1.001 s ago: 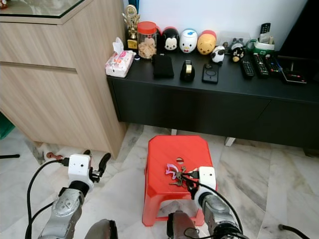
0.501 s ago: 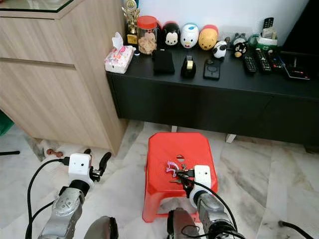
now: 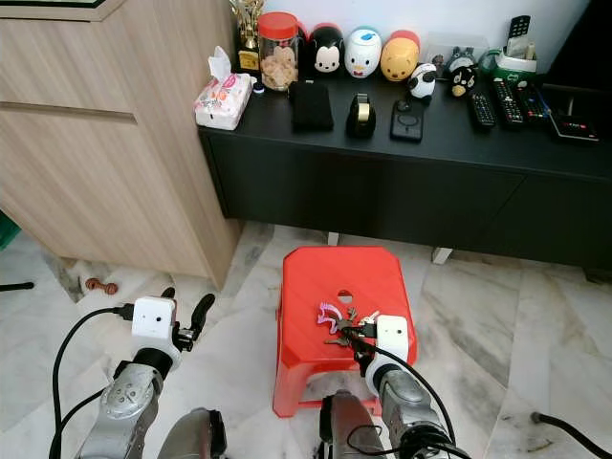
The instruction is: Hang keys on a hook
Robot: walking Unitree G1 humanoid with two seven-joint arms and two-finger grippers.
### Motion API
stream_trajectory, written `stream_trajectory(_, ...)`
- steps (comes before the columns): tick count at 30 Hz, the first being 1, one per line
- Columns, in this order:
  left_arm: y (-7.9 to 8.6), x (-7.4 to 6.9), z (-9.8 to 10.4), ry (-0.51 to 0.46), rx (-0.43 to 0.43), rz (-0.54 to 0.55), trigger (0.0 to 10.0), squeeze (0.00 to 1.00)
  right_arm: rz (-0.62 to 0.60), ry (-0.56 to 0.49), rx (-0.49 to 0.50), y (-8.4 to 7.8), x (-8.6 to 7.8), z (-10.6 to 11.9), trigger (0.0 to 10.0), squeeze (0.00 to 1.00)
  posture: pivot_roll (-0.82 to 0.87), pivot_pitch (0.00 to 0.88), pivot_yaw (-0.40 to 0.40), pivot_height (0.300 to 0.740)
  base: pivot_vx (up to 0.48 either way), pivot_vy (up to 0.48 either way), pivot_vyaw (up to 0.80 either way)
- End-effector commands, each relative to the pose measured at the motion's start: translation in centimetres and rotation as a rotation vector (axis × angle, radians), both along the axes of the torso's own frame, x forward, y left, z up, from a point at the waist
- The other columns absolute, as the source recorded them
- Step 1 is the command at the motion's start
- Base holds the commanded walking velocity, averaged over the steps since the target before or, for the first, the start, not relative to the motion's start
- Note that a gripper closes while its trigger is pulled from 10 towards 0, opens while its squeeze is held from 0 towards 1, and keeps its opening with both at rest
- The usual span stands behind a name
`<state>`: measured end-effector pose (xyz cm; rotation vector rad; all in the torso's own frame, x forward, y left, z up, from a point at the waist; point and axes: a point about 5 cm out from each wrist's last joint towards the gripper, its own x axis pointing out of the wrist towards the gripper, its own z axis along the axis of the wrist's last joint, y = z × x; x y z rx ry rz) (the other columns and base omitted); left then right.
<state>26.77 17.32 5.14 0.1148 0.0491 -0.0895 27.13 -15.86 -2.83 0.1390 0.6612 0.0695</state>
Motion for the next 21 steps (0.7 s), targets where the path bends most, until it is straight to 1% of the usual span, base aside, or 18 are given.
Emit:
stream_trajectory(1,-0.1,-0.3,-0.1,0.012,0.004,-0.008,10.0,0.0,-0.017,-0.011,0.012,0.1,0.0,0.0,10.0,0.0,-0.04,0.18,-0.035,0.619,0.0,0.0,0.0)
stream_trajectory(2,-0.1,-0.2,0.0,0.008,0.004,-0.007,10.0,0.0,-0.035,-0.026,0.023,0.1,0.3,0.3,10.0,0.0,-0.03,0.179,-0.034,0.619,0.0,0.0,0.0)
stream_trajectory(7,0.0,0.0,0.3,-0.008,0.006,-0.006,10.0,0.0,-0.042,-0.044,0.024,-0.1,0.6,0.6,10.0,0.0,-0.04,0.177,-0.034,0.619,0.0,0.0,0.0)
stream_trajectory(11,0.1,0.4,1.3,-0.044,0.008,-0.006,10.0,0.0,-0.035,-0.093,0.041,0.0,1.3,1.3,10.0,0.0,-0.03,0.177,-0.034,0.619,0.0,0.0,0.0)
stream_trajectory(18,-0.1,0.5,1.7,-0.057,0.006,-0.012,10.0,0.0,-0.026,-0.087,0.037,0.1,1.3,1.3,10.0,0.0,-0.03,0.181,-0.034,0.619,0.0,0.0,0.0)
stream_trajectory(21,-0.2,0.3,1.9,-0.06,0.005,-0.017,10.0,0.0,-0.024,-0.065,0.021,0.1,1.1,1.0,10.0,0.0,-0.03,0.189,-0.034,0.619,0.0,0.0,0.0)
